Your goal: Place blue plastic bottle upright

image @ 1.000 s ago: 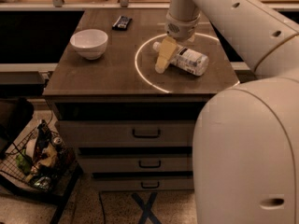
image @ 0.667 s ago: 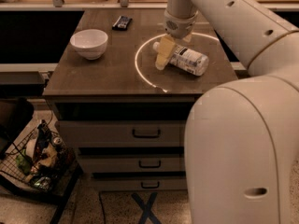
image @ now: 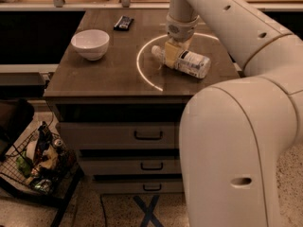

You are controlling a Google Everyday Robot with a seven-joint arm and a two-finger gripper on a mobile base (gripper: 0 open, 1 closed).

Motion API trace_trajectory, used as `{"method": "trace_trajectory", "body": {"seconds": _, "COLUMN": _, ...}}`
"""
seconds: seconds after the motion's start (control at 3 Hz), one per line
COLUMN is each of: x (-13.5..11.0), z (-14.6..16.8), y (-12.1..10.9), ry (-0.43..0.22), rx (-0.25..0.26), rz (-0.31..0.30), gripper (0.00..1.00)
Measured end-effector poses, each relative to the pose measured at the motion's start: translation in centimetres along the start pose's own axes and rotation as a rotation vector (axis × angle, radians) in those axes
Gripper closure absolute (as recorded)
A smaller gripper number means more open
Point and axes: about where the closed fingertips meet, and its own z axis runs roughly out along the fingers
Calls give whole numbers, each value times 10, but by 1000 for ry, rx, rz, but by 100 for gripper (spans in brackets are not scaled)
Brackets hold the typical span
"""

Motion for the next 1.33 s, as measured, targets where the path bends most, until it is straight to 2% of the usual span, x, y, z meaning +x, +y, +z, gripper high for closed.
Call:
{"method": "trace_trajectory", "body": {"seconds": 0.33, "x": -4, "z": 3, "y": -2, "ry": -12, "rx": 6, "rz": -1, "gripper": 81}}
{"method": "trace_trajectory", "body": {"seconds": 0.67, "x": -8, "z": 6, "y": -3, "ry": -20, "rx": 10, "rz": -2, "gripper": 100}}
{"method": "trace_trajectory", "body": {"seconds": 1.0, "x": -8, "z": 6, "y": -3, "ry": -20, "rx": 10, "rz": -2, "gripper": 100}}
{"method": "trace_trajectory", "body": {"seconds": 1.33, "x": -11, "z": -27, "y": 1, "ry": -79, "rx": 34, "rz": 4, "gripper": 100}}
